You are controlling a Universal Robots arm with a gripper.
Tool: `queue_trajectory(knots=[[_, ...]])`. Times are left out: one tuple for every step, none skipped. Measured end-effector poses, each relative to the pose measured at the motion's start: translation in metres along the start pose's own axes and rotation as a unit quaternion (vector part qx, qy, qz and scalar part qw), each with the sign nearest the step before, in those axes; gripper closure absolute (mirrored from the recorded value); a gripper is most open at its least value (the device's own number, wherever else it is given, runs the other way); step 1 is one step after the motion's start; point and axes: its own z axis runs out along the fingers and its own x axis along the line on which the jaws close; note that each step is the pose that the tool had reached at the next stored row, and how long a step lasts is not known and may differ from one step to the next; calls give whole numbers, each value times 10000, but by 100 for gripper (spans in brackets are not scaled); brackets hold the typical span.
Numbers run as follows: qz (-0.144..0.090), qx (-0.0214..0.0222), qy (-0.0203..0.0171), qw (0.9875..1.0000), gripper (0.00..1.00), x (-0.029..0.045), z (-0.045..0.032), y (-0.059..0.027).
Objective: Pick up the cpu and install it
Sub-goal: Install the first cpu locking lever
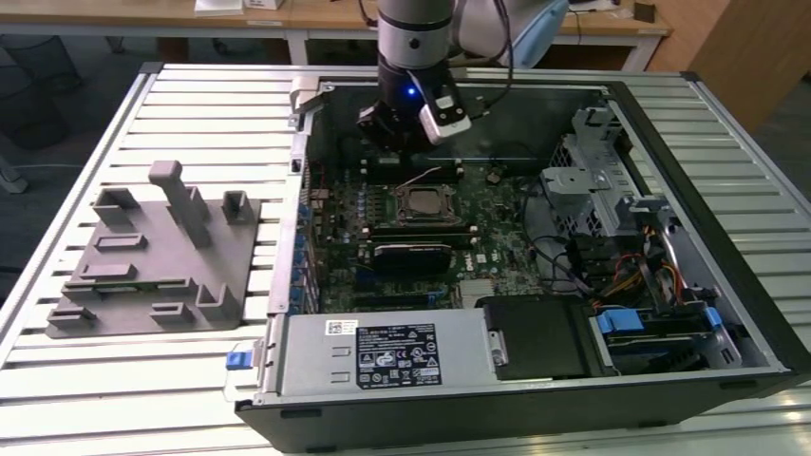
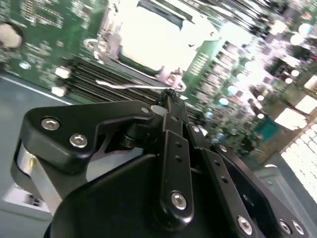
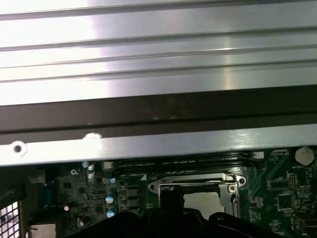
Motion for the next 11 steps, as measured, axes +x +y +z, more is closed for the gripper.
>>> queue_trajectory(knots=[[0,0,0,10000,89,-16,1,1],[0,0,0,10000,89,-20,1,1],[0,0,0,10000,89,-21,1,1],[0,0,0,10000,89,-21,1,1],[1,0,0,10000,89,-22,1,2],[0,0,0,10000,89,-22,1,2],[0,0,0,10000,89,-23,1,2],[0,0,0,10000,89,-23,1,2],[0,-1,0,10000,89,-23,2,2],[0,-14,1,10000,89,-24,4,2],[-1,-52,5,10000,89,-25,9,2]])
